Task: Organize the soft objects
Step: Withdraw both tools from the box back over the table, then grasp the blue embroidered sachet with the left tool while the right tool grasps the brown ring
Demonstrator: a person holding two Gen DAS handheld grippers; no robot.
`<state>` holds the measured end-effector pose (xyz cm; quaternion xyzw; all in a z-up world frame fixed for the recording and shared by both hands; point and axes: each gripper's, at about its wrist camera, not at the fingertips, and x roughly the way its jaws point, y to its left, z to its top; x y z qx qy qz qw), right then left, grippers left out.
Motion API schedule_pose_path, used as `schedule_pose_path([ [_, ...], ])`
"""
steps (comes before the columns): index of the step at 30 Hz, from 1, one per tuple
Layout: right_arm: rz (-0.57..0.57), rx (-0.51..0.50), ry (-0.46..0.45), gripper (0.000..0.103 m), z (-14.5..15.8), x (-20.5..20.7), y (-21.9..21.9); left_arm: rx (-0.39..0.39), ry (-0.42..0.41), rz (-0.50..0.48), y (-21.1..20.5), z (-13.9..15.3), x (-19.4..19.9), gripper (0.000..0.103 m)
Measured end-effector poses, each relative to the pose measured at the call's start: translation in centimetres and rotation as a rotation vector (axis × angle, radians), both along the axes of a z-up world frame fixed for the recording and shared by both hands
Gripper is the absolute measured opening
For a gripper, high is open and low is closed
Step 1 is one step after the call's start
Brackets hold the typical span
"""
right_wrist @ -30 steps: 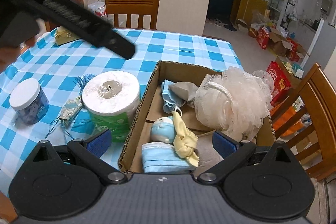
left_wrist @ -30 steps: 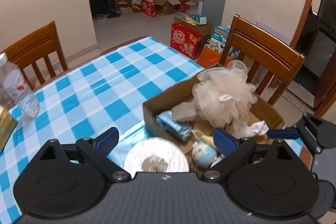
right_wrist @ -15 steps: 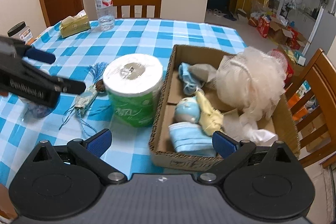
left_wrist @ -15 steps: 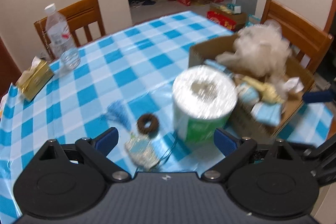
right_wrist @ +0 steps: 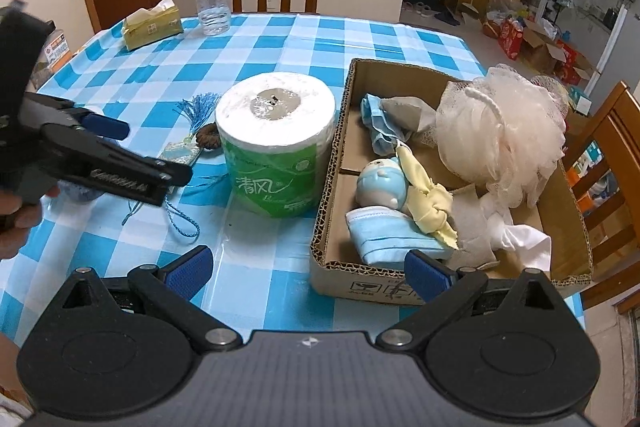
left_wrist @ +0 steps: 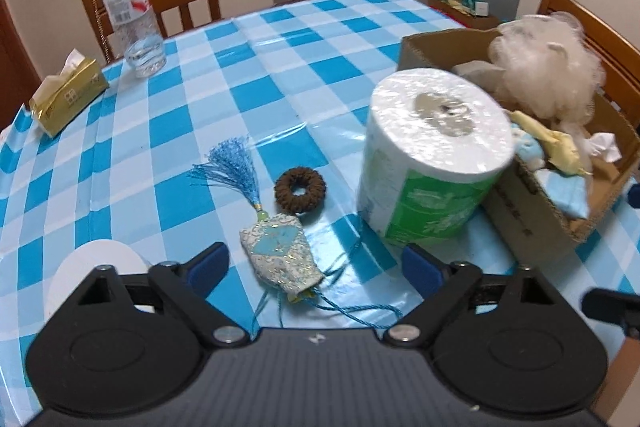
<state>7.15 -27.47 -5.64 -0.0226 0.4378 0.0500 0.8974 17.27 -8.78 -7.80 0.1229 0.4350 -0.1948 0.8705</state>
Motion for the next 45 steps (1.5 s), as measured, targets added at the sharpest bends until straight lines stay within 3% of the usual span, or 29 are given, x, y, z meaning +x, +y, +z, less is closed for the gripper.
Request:
schedule_pose_path([
  [10, 0.057, 0.000, -0.013, 0.103, 0.0, 0.7, 0.7, 0.006, 0.058, 0.121, 0.3, -2.8, 2.8, 0.063],
  [15, 0.078, 0.003, -0.019, 0.103, 0.1, 1.1, 0.8, 0.001, 0.086, 0.160, 0.2, -3.8, 3.4, 0.063],
  [21, 0.116, -0.010, -0.024, 0.103, 0.4, 1.4, 1.0, -0.002, 0.099, 0.196, 0.0, -4.6, 4.0, 0.042],
  [27, 0.176, -0.039, -0.038, 0.103, 1.2, 2.0, 0.9, 0.001, 0.101, 0.180, -0.3, -4.5, 3.8, 0.037],
  [36, 0.381, -0.106, -0.064, 0.103, 3.7, 5.9, 1.7, -0.004, 0.135, 0.163, 0.5, -4.3, 1.6, 0.036],
  [45, 0.677, -0.176, -0.053, 0.103, 5.3, 12.1, 6.5, 0.026, 0.143, 0.082, 0.9, -4.0, -1.0, 0.036],
])
